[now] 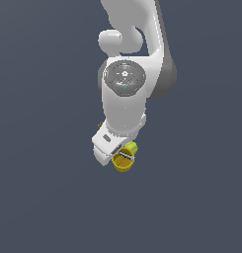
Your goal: Pick up a designated object from a clutter of objects.
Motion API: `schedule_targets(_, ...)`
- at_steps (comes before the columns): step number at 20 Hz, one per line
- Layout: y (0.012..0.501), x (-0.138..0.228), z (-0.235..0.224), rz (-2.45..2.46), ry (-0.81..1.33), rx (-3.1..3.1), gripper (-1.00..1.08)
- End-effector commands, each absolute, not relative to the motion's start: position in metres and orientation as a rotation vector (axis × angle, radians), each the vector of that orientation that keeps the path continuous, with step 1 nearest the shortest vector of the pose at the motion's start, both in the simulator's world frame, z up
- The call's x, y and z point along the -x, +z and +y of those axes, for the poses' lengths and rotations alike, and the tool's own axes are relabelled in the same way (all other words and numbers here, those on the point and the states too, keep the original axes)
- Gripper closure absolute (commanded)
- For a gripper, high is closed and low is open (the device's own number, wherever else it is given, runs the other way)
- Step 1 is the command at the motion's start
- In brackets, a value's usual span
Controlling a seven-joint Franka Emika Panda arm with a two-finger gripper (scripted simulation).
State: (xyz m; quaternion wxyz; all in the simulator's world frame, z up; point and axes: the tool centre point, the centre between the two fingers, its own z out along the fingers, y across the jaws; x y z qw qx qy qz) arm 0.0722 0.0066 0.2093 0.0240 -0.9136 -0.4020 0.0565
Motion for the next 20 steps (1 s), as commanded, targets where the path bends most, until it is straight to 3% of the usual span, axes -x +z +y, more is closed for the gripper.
schedule_targets(1, 0.199, -0.077, 0.006, -1.326, 0.181, 2.775, -0.20)
schedule_targets(20, 0.118, -0.102, 0.003, -1.833, 0.184, 2.334, -0.20)
